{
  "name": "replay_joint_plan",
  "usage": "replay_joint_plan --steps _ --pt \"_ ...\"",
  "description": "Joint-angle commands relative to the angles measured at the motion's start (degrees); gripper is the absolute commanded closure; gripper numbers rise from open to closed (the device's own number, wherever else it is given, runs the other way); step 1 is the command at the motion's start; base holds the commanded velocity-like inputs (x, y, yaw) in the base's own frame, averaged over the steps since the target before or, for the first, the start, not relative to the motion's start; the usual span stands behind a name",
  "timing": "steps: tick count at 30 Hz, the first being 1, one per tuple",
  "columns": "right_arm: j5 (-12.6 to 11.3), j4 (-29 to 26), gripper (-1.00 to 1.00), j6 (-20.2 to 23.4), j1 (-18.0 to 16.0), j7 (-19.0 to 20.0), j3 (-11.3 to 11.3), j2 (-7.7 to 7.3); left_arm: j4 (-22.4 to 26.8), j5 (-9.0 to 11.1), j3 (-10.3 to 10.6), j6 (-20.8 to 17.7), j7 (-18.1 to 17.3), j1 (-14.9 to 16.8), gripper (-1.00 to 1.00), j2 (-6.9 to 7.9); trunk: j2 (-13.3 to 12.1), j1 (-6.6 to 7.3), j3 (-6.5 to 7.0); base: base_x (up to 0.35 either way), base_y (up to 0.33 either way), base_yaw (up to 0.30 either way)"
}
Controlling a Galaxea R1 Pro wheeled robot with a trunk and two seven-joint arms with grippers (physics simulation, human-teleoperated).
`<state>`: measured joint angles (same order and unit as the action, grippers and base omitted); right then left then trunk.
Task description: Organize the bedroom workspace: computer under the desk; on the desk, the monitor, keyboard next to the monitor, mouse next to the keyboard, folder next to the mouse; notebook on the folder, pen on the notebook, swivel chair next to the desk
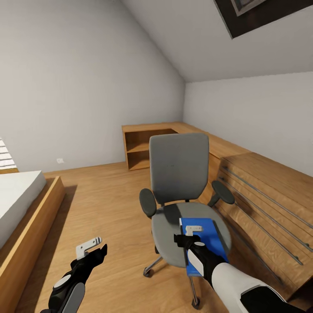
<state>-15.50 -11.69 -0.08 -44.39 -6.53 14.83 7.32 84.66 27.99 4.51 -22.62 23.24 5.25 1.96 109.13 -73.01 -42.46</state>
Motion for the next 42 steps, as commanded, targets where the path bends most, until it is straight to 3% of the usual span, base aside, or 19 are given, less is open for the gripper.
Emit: replay_joint_plan --steps 1,27,42 --pt "-0.85 0.68 -1.00 -0.01 0.00 -0.33 0.02 -0.02 0.08 0.58 0.15 -0.10 0.58 0.04 -1.00 0.07 0.02 0.00 -0.07 -0.006 0.000 0.000" --pt "-0.85 0.64 -1.00 -0.09 0.00 -0.41 0.02 -0.02 -0.02 0.66 0.15 -0.23 0.58 0.10 -1.00 0.00 0.02 0.00 -0.07 -0.001 0.000 0.000" --pt "-0.85 0.66 -1.00 -0.16 0.00 -0.50 0.02 -0.02 -0.15 0.66 0.15 -0.24 0.58 0.06 -1.00 -0.02 -6.00 3.30 2.63 0.000 0.000 0.000"
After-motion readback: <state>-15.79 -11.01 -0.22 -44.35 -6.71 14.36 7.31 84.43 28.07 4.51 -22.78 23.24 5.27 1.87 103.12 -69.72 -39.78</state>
